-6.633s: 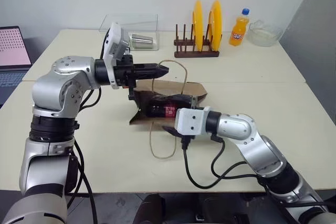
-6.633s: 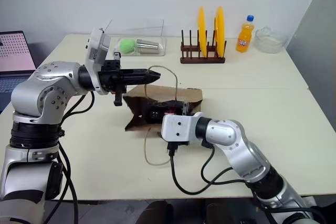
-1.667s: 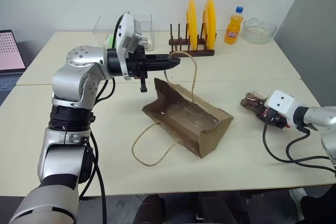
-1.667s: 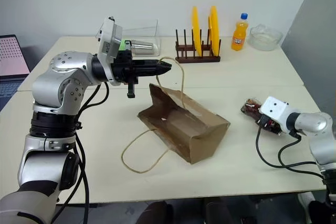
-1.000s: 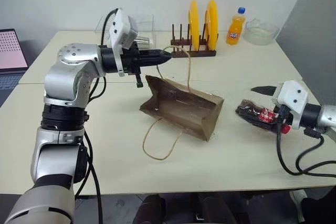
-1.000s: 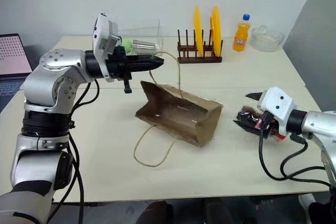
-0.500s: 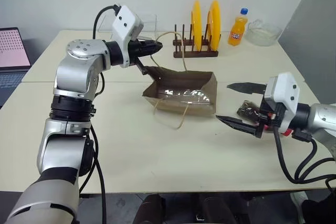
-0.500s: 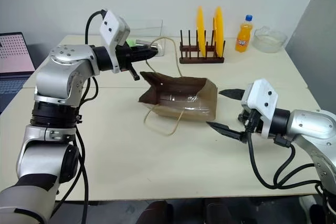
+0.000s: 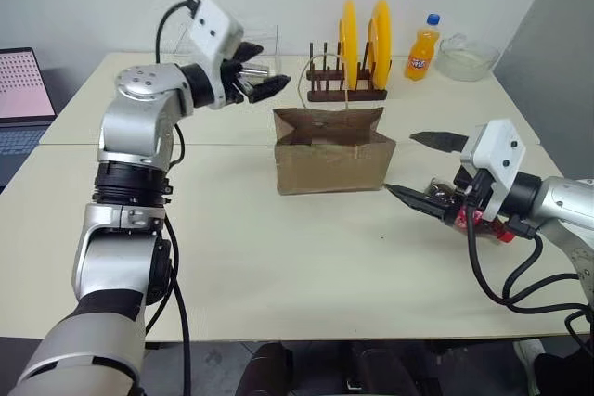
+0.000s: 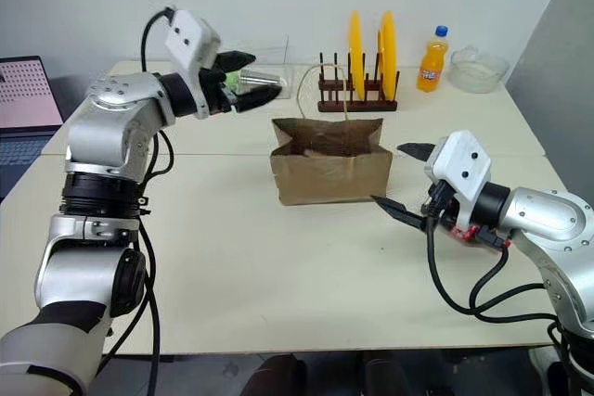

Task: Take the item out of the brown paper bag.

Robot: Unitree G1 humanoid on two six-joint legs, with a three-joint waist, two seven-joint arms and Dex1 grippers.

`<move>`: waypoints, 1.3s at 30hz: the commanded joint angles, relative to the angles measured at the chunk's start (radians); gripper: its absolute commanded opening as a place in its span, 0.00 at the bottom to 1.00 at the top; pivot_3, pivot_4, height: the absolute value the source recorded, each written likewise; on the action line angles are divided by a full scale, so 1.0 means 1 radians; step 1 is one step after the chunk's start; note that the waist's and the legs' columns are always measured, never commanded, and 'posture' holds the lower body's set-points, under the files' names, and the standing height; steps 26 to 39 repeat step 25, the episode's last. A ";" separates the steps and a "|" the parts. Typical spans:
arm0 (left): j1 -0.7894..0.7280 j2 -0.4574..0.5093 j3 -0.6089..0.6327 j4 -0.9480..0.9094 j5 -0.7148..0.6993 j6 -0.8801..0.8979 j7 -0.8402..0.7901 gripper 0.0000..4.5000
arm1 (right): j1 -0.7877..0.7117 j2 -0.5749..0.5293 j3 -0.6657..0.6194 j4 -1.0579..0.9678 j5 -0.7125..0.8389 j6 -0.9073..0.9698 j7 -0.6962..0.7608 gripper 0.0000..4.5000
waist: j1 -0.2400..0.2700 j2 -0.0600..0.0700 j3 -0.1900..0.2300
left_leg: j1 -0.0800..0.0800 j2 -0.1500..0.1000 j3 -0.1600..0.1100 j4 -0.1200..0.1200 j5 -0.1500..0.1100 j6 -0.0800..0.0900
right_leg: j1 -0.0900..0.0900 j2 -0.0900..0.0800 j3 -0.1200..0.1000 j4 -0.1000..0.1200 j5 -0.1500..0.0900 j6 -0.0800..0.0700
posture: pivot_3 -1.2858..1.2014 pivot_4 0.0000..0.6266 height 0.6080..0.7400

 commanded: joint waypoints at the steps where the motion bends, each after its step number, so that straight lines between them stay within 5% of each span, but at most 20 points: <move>1: 0.075 0.033 0.092 -0.152 -0.034 0.041 0.076 0.87 | 0.049 0.033 -0.058 -0.037 -0.025 -0.053 -0.047 1.00 | 0.000 0.000 0.000 | 0.000 0.000 0.000 0.000 0.001 -0.001 | 0.000 0.000 0.000 0.000 0.000 -0.001 | 0.52 0.24 1.00; 7: 0.424 -0.017 0.183 -0.558 -0.065 0.232 0.273 0.87 | 0.196 0.207 -0.066 -0.056 -0.190 -0.252 -0.213 1.00 | 0.006 0.000 -0.001 | 0.000 0.000 0.000 0.000 0.001 -0.002 | 0.001 -0.001 0.001 -0.001 0.003 -0.003 | 0.52 0.24 1.00; 10: 0.663 -0.099 0.173 -0.754 -0.005 0.168 0.385 0.87 | 0.334 0.264 -0.004 -0.038 -0.315 -0.387 -0.243 1.00 | 0.010 0.000 -0.001 | 0.000 0.000 0.001 0.000 0.001 -0.003 | 0.000 -0.002 0.001 -0.001 0.003 -0.003 | 0.52 0.24 1.00; 16: 0.998 -0.204 0.117 -0.840 0.080 0.001 0.475 0.87 | 0.515 0.471 0.070 0.031 -0.438 -0.536 -0.404 1.00 | 0.011 0.003 -0.006 | 0.005 0.000 0.001 -0.002 0.000 -0.001 | 0.004 -0.001 0.001 -0.001 0.000 0.001 | 0.52 0.24 1.00; 24: 1.055 -0.292 0.108 -0.800 0.082 -0.057 0.549 0.87 | 0.575 0.595 0.099 0.115 -0.479 -0.596 -0.472 1.00 | 0.010 0.002 -0.006 | 0.014 0.000 0.001 -0.002 -0.001 0.001 | 0.014 -0.001 0.000 -0.002 -0.001 -0.001 | 0.52 0.24 1.00; 39: 1.062 -0.288 0.105 -0.797 0.092 -0.071 0.552 0.87 | 0.569 0.600 0.097 0.121 -0.476 -0.597 -0.474 1.00 | 0.010 0.002 -0.006 | 0.014 0.000 0.001 -0.003 -0.001 0.001 | 0.014 -0.001 0.000 -0.002 -0.001 -0.001 | 0.52 0.24 1.00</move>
